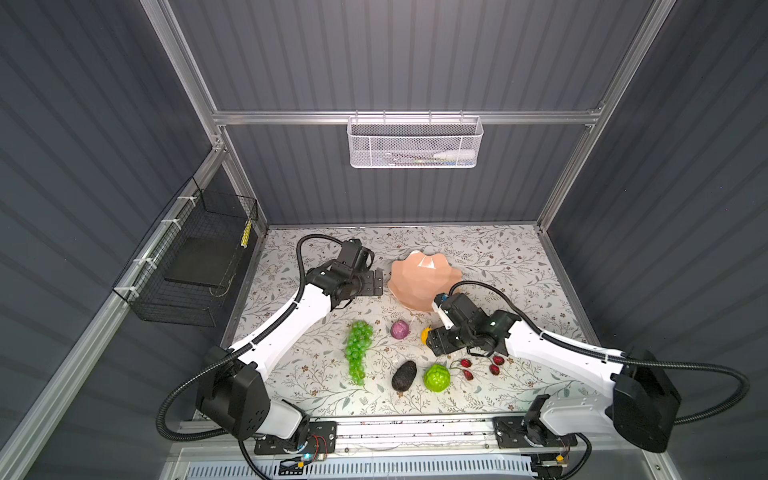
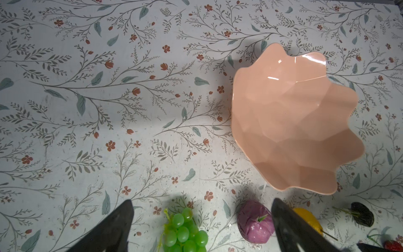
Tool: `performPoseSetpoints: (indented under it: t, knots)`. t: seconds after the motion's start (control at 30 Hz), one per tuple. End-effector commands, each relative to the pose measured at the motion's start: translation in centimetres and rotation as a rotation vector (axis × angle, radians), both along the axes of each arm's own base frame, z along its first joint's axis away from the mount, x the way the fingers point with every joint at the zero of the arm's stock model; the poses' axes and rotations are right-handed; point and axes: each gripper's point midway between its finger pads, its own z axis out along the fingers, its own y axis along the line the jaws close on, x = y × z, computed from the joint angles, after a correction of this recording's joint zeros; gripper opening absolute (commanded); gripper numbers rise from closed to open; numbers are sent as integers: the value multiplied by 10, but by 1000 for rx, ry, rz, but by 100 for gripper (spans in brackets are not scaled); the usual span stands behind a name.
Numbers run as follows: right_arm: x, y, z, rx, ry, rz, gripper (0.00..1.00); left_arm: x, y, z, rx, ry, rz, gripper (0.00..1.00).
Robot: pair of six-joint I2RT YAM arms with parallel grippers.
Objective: Place and organize the fake fruits in the fruit bowl
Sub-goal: 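Reach the right gripper to the yellow pear while the left arm moves toward the bowl, then grasp the yellow pear with the right gripper and lift it over the bowl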
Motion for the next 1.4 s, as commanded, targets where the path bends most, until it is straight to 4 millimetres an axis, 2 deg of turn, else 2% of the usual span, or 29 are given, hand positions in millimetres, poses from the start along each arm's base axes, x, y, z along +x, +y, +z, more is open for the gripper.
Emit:
performPoseSetpoints:
  t: [0.0,0.2,0.4,0.7,0.93,1.03,1.13,1.27,1.37]
  knots:
    - [13,14,-1,-13,-27,43,81,-5,2,-10,-12,17,20,99]
    - [23,22,-24,-64,-10,72,79,-5,-6,-31,-41,64,21,99]
    - [30,27,-38,-107,3,89,75,-1,-10,-36,-65,75,46,99]
    - [27,29,-50,-118,44,98,63,0,-13,-38,-81,81,49,99]
    - [23,23,-49,-121,38,94,53,1,-15,-41,-88,87,49,99]
    - [23,21,-38,-100,15,87,51,1,-15,-44,-95,95,55,99]
    - [23,21,-18,-60,-5,85,50,3,-16,-45,-97,86,60,99]
    - [26,17,21,7,-19,78,49,6,-13,-47,-93,74,82,99]
    - [44,10,56,60,-55,52,49,2,-8,-50,-89,74,102,99]
